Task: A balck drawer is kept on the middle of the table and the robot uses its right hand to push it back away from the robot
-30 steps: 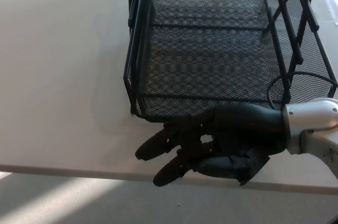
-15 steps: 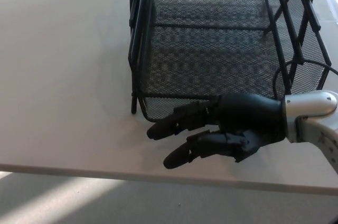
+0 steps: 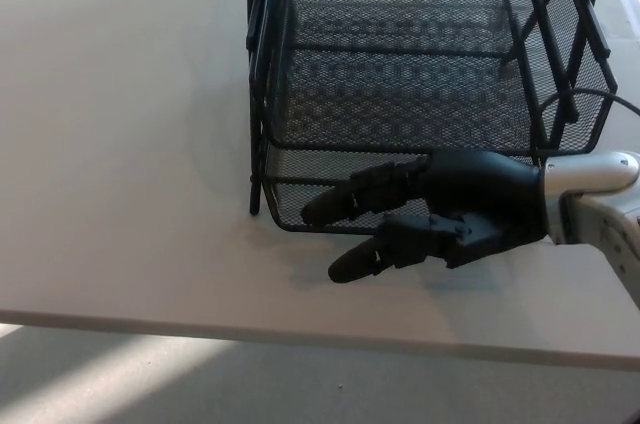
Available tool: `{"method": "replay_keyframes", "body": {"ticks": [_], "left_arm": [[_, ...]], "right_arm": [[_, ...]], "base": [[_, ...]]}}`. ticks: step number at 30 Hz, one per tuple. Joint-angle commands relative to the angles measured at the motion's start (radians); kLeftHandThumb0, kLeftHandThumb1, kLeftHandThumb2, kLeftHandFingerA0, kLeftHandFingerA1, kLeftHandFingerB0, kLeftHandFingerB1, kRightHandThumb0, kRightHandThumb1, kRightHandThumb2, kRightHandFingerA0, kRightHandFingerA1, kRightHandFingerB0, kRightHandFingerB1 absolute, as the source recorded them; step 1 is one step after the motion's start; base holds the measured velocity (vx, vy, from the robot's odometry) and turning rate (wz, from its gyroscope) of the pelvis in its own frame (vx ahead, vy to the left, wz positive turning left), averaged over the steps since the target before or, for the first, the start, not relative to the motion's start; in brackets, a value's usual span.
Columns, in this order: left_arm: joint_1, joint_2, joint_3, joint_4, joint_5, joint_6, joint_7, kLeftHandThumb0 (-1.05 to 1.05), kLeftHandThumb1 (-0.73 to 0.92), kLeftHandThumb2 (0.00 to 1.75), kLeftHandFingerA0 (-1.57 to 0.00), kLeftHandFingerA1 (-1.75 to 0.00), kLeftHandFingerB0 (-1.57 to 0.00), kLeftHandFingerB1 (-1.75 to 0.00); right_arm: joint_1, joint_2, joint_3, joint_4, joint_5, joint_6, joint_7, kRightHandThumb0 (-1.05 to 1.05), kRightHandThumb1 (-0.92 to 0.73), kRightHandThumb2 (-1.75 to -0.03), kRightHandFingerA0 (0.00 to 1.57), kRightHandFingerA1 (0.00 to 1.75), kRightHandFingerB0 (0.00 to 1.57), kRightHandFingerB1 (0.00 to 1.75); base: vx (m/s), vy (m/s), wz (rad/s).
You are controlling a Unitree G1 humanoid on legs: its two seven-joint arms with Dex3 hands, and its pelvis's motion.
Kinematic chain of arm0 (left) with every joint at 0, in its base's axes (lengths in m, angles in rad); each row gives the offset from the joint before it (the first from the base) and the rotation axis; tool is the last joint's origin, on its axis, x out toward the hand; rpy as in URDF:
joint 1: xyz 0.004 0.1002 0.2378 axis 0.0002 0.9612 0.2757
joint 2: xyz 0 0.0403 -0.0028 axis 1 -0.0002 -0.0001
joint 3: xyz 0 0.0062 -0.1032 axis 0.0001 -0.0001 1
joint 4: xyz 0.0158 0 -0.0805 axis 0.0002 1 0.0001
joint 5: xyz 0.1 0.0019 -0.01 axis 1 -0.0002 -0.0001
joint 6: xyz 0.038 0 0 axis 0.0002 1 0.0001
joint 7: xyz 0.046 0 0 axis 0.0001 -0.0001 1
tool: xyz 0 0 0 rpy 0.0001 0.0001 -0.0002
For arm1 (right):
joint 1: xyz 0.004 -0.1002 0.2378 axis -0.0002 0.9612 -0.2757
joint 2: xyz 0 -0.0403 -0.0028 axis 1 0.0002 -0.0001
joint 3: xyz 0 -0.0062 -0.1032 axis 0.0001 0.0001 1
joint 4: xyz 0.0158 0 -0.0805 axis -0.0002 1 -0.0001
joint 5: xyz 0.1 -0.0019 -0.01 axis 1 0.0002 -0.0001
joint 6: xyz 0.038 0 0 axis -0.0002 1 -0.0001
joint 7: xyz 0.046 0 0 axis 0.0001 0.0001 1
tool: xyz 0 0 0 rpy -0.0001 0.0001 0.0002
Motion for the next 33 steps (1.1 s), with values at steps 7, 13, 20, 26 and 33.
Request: {"method": "replay_keyframes", "body": {"ticks": [7, 13, 20, 26, 33], "left_arm": [[0.0, 0.0, -0.001, 0.003, 0.004, 0.012, -0.002, -0.61, 0.74, 0.62, -0.29, -0.32, -0.23, -0.29], [0.008, 0.008, -0.006, -0.008, 0.012, 0.008, 0.01, -0.61, 0.74, 0.62, -0.31, -0.32, -0.24, -0.29], [0.006, 0.01, -0.008, -0.003, 0.014, 0.007, 0.009, -0.6, 0.75, 0.62, -0.29, -0.32, -0.23, -0.29], [-0.004, 0.006, -0.006, 0.001, 0.007, 0.018, -0.002, -0.6, 0.75, 0.63, -0.27, -0.31, -0.23, -0.28], [0.0, 0.013, -0.004, 0.001, 0.006, 0.009, -0.002, -0.6, 0.76, 0.62, -0.28, -0.32, -0.23, -0.29]], "right_arm": [[0.103, -0.064, -0.007, -0.247, -0.024, 0.011, 0.037, -0.58, -0.78, -0.63, 0.26, 0.34, 0.21, 0.31], [0.25, -0.147, -0.005, -0.481, -0.006, -0.031, 0.084, -0.62, -0.77, -0.63, 0.28, 0.33, 0.23, 0.3], [0.443, -0.251, -0.064, -0.75, 0.047, -0.086, 0.129, -0.62, -0.79, -0.64, 0.25, 0.33, 0.21, 0.29], [0.607, -0.324, -0.223, -0.903, 0.165, -0.069, 0.16, -0.61, -0.79, -0.64, 0.23, 0.32, 0.21, 0.3], [0.794, -0.305, -0.396, -0.678, 0.109, -0.261, 0.167, -0.65, -0.8, -0.64, 0.29, 0.32, 0.22, 0.3]], "base": [[0.0, 0.0, 0.0], [0.0, 0.0, 0.0], [0.0, 0.0, 0.0], [0.0, 0.0, 0.0], [0.0, 0.0, 0.0]]}}
